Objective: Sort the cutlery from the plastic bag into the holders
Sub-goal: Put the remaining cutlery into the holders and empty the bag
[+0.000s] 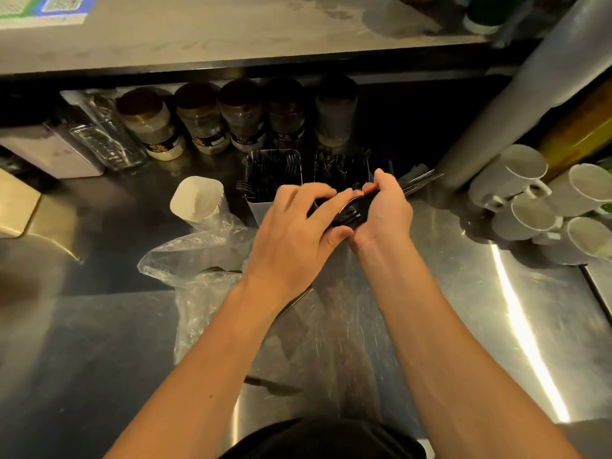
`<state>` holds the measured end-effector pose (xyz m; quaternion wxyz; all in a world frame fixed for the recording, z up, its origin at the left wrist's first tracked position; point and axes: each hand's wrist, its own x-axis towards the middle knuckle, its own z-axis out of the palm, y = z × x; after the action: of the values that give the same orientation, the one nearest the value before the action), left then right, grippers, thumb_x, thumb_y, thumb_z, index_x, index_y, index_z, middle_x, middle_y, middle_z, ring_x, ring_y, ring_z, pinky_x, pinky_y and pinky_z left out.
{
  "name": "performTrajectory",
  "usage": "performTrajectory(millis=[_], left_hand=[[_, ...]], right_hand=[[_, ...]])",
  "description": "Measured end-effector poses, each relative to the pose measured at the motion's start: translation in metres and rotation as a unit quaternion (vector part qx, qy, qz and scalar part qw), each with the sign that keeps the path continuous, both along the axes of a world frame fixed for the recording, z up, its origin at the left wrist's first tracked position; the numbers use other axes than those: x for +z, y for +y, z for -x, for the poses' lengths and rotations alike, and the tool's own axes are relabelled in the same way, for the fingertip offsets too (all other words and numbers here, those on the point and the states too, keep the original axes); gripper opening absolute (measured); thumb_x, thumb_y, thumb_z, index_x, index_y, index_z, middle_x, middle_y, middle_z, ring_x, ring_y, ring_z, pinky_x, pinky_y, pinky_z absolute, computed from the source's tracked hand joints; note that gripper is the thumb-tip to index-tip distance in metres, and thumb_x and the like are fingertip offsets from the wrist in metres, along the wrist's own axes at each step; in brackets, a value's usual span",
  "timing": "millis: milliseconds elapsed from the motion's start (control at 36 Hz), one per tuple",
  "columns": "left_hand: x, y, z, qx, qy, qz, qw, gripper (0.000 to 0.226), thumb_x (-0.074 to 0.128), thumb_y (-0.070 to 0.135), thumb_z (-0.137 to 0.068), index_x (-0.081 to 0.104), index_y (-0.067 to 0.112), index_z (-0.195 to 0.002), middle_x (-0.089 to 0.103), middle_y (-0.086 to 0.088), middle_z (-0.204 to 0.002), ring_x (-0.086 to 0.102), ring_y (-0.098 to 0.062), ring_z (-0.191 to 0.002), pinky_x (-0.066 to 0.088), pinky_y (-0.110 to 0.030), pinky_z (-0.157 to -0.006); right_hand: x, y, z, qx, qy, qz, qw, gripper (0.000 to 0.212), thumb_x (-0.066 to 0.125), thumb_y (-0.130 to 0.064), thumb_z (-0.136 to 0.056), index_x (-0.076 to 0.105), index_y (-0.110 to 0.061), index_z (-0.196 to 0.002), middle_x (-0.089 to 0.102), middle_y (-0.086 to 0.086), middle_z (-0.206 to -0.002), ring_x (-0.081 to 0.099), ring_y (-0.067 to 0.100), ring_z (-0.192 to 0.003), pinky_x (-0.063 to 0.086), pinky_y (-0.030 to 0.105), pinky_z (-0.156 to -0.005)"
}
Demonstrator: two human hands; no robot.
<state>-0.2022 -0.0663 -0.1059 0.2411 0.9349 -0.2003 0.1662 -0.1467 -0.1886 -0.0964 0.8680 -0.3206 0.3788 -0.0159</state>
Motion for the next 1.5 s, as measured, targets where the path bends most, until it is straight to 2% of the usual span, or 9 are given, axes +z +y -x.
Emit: performTrajectory(millis=[167, 417, 639, 722, 889, 1000, 1222, 1389, 1500], left_hand=[[0.013, -0.01, 0.015, -0.02, 0.019, -0.036, 0.999, 0.05, 0.042, 0.034, -0.1, 0.043, 0.028, -0.149, 0.064, 0.006, -0.103, 0.056, -0.016, -0.087, 0.049, -0.031, -0.062], [0.012, -0.018, 0.019, 0.071, -0.04, 0.007, 0.997, 0.031, 0.042, 0.021, -0.098, 0.069, 0.01, -0.105, 0.069, -0.004, -0.082, 0.064, -0.025, -0.07, 0.054, -0.044, -0.051], [0.026, -0.012, 0.012, 0.221, 0.046, 0.316, 0.922, 0.024, 0.036, 0.022, -0.105, 0.051, 0.015, -0.086, 0.064, 0.002, -0.07, 0.067, -0.009, -0.065, 0.056, -0.036, -0.057], [0.033, 0.003, 0.007, 0.255, 0.013, 0.34, 0.905, 0.023, 0.046, 0.022, -0.105, 0.054, 0.009, -0.088, 0.069, 0.002, -0.07, 0.068, -0.006, -0.06, 0.052, -0.017, -0.059], [0.033, 0.007, 0.007, 0.083, 0.087, 0.239, 0.964, 0.032, 0.053, 0.021, -0.102, 0.061, 0.013, -0.132, 0.071, 0.004, -0.108, 0.063, 0.006, -0.089, 0.053, -0.019, -0.075], [0.034, -0.008, 0.008, -0.007, 0.156, 0.222, 0.962, 0.024, 0.043, 0.014, -0.106, 0.063, 0.007, -0.118, 0.058, 0.03, -0.073, 0.048, 0.002, -0.057, 0.035, -0.01, -0.059], [0.047, -0.004, -0.01, -0.004, 0.044, 0.379, 0.924, 0.015, 0.049, 0.011, -0.1, 0.04, 0.024, -0.101, 0.043, -0.007, -0.074, 0.049, -0.019, -0.063, 0.045, -0.025, -0.066], [0.063, 0.025, -0.019, -0.167, 0.177, 0.048, 0.969, 0.043, 0.061, 0.001, -0.091, 0.061, 0.033, -0.119, 0.045, 0.009, -0.092, 0.048, -0.015, -0.081, 0.043, -0.025, -0.077], [0.073, 0.025, -0.021, -0.173, 0.166, 0.006, 0.971, 0.026, 0.07, 0.01, -0.088, 0.064, 0.032, -0.099, 0.043, 0.008, -0.095, 0.051, -0.014, -0.085, 0.049, -0.043, -0.08]], right_hand=[[-0.001, -0.001, 0.001, 0.042, 0.027, 0.12, 0.992, 0.022, 0.069, -0.027, -0.093, 0.058, -0.008, -0.091, 0.052, 0.0, -0.067, 0.051, 0.014, -0.053, 0.049, 0.03, -0.056], [0.005, 0.0, 0.003, 0.062, 0.003, 0.124, 0.99, 0.035, 0.069, -0.044, -0.091, 0.058, -0.01, -0.09, 0.049, -0.004, -0.063, 0.047, 0.008, -0.047, 0.042, 0.025, -0.048], [0.004, 0.003, 0.011, 0.075, -0.025, 0.108, 0.991, 0.042, 0.066, -0.054, -0.091, 0.057, -0.013, -0.09, 0.042, -0.005, -0.058, 0.037, 0.01, -0.047, 0.036, 0.026, -0.046], [0.0, -0.001, 0.009, 0.09, 0.001, 0.101, 0.991, 0.034, 0.066, -0.046, -0.093, 0.058, -0.013, -0.097, 0.049, -0.004, -0.066, 0.044, 0.011, -0.052, 0.041, 0.029, -0.05], [0.006, 0.001, 0.007, 0.099, 0.004, 0.088, 0.991, 0.022, 0.06, -0.033, -0.099, 0.055, -0.012, -0.095, 0.05, -0.003, -0.067, 0.046, 0.013, -0.054, 0.045, 0.029, -0.053], [0.013, 0.004, 0.009, 0.103, 0.027, 0.106, 0.989, 0.024, 0.062, -0.034, -0.098, 0.057, -0.011, -0.096, 0.054, -0.002, -0.069, 0.054, 0.017, -0.065, 0.054, 0.037, -0.068], [0.017, -0.001, 0.007, 0.116, 0.014, -0.088, 0.989, 0.037, 0.053, -0.027, -0.103, 0.043, -0.016, -0.069, 0.039, -0.007, -0.05, 0.034, 0.009, -0.038, 0.035, 0.021, -0.039], [0.019, -0.003, 0.005, 0.255, 0.026, -0.134, 0.957, 0.029, 0.05, -0.035, -0.104, 0.048, -0.013, -0.085, 0.037, -0.006, -0.051, 0.039, 0.009, -0.032, 0.038, 0.02, -0.033], [0.03, 0.001, 0.016, 0.323, -0.008, -0.137, 0.936, 0.047, 0.045, -0.045, -0.105, 0.054, -0.006, -0.081, 0.045, -0.003, -0.045, 0.044, 0.008, -0.032, 0.038, 0.018, -0.032]])
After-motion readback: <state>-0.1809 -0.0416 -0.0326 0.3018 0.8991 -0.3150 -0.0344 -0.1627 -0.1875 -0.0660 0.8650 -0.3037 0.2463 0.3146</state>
